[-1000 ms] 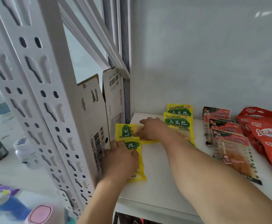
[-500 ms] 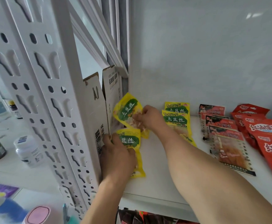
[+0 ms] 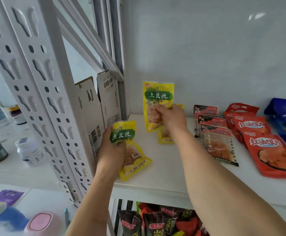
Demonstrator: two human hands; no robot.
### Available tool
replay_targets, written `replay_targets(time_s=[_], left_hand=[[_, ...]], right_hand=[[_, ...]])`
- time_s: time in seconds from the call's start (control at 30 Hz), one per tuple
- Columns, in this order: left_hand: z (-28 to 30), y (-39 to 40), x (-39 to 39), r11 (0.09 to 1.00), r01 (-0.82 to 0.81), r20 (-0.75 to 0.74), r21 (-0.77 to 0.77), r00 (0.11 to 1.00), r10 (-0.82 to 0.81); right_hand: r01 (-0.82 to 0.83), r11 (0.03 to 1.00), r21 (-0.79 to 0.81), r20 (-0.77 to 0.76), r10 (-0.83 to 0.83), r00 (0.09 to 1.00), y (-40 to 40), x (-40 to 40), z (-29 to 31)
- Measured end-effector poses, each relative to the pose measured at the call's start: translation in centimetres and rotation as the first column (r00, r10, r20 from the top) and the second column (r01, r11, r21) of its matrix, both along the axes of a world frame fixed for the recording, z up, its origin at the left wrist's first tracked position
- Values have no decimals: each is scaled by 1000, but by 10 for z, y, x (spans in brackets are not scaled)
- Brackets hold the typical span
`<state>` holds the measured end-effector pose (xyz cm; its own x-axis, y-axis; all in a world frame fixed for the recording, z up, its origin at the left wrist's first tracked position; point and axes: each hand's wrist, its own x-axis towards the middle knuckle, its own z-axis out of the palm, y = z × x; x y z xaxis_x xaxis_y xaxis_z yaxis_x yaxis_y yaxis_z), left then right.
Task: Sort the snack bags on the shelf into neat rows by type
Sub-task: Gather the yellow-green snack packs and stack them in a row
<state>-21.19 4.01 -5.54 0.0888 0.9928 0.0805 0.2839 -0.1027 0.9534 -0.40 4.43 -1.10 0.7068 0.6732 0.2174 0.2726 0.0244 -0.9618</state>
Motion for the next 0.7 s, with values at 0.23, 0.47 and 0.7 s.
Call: replay_targets(time_s=[0.23,0.47,0.7], left_hand=[[1,-21,-6,996,-76,227,-47,970,85],[-4,-32,-7,990,-53,380,-127,920,98],[-4,-30,-9,998,24,457,-59,889,5]], right_hand=[[58,987,-151,-70,-70,995,-56,16,-21],[-152,968,-199,-384,65,921,-88,18,-28],[-203,932,-299,-268,122,956,-102,18,-23]])
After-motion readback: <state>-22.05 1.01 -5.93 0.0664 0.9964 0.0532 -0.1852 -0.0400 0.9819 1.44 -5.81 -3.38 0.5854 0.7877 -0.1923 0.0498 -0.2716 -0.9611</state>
